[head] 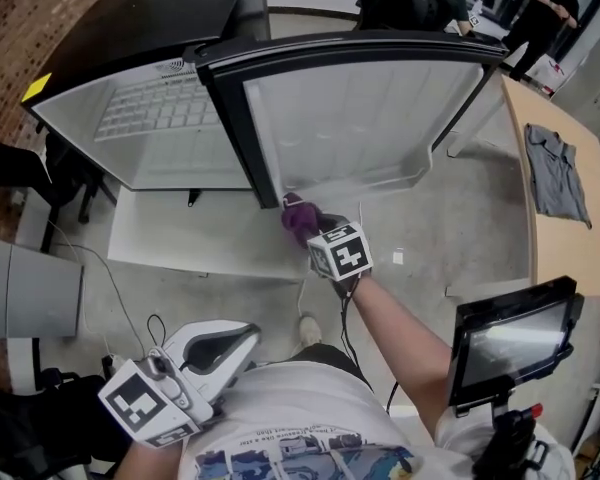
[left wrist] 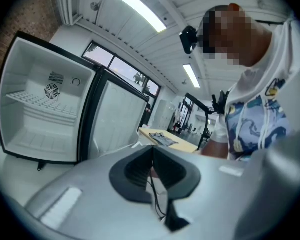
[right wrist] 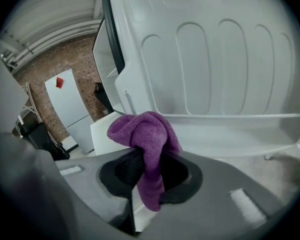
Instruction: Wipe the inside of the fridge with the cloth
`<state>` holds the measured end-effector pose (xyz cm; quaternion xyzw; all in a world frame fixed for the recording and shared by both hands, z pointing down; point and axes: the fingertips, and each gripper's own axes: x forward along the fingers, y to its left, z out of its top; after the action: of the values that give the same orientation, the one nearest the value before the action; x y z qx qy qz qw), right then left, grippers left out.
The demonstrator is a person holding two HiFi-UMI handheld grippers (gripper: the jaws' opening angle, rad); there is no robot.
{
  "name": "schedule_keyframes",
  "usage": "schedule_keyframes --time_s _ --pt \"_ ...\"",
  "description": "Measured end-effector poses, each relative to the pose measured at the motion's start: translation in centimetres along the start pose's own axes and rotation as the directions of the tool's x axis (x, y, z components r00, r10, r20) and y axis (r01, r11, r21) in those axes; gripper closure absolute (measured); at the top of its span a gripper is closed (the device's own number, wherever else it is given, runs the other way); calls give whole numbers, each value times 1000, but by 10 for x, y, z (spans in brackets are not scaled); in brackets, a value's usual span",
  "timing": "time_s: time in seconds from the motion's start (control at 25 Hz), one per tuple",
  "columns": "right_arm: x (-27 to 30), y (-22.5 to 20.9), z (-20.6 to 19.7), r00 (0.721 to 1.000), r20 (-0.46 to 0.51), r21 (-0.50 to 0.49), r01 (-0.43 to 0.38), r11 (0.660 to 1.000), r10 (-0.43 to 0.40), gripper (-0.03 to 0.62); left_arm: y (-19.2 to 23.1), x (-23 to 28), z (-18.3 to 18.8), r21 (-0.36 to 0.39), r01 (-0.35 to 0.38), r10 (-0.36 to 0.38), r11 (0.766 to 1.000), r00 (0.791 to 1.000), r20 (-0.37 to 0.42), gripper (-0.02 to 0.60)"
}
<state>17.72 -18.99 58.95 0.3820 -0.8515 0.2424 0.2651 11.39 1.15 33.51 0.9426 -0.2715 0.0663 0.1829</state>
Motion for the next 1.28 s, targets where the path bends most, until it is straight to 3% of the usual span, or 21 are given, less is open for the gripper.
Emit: schedule_keyframes --time_s 0.28,0.72,1.28 --pt "0 -13 4 995 -2 207 -97 973 100 514 3 8 -1 -8 7 -7 1000 1000 -4 575" --pt "-15 -50 1 997 12 267 -76 961 75 516 2 41 6 3 62 -62 998 997 -37 575" --pt "-51 -136 -7 998 64 358 -30 933 7 514 -7 86 5 29 124 -122 992 990 -67 575"
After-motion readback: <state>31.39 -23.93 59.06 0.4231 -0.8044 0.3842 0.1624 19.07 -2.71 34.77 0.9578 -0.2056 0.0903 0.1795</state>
